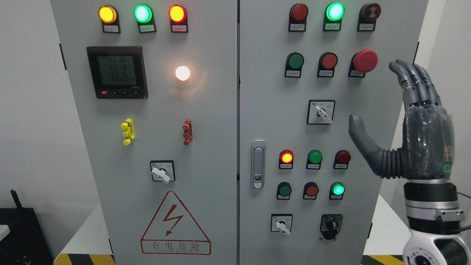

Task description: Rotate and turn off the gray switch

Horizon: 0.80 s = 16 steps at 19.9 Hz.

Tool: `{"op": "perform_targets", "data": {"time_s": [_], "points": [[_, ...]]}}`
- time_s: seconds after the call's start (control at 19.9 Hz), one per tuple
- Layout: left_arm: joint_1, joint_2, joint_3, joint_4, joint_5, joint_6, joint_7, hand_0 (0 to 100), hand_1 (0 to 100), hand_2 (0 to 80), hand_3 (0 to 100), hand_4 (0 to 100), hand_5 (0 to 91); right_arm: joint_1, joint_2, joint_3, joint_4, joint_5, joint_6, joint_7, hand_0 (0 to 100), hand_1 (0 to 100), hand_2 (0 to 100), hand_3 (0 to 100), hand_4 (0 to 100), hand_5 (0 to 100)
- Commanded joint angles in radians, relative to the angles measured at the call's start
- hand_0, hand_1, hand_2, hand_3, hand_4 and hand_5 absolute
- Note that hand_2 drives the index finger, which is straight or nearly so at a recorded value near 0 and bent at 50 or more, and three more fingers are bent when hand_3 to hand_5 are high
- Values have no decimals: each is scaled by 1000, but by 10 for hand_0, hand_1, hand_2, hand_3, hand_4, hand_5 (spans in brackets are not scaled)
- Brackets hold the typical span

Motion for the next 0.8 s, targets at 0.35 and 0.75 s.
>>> {"op": "perform_targets", "data": {"time_s": [0.35, 0.75], "points": [[0, 0, 32, 23, -8, 1, -1, 120, 389, 0, 0, 0, 0, 3, 27, 4, 5, -1, 73, 6, 291, 365, 246, 590, 511, 652], [0, 0, 32, 23, -8, 1, -1, 120, 389, 0, 0, 0, 0, 13, 30, 46, 10, 4, 122, 6, 141, 342, 411, 700, 667, 846]]}}
